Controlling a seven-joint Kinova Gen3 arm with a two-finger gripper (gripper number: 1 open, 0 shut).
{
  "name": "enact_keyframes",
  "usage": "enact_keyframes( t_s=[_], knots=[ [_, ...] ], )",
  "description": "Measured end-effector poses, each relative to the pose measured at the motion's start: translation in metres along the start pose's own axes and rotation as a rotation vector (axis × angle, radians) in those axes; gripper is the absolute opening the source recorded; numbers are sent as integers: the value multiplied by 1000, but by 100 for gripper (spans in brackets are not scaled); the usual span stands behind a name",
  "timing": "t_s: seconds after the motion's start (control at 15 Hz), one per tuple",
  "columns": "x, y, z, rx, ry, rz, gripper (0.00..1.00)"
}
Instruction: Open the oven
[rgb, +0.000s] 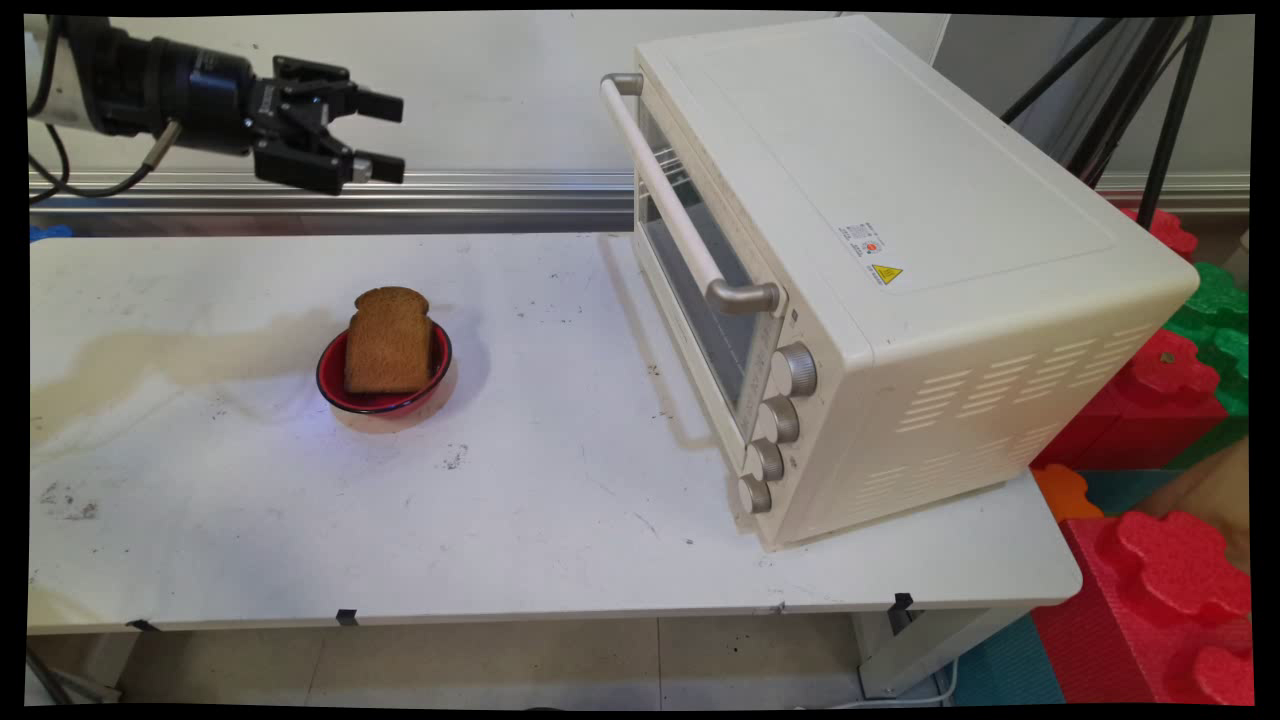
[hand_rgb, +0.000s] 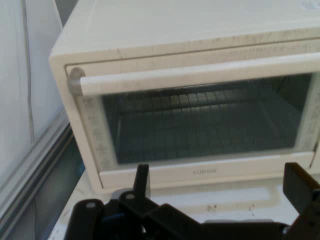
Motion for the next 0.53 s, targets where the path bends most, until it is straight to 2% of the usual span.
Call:
enact_keyframes(
  t_s=[0.53],
  knots=[
    [30, 3, 26, -16, 46, 1, 100]
  ],
)
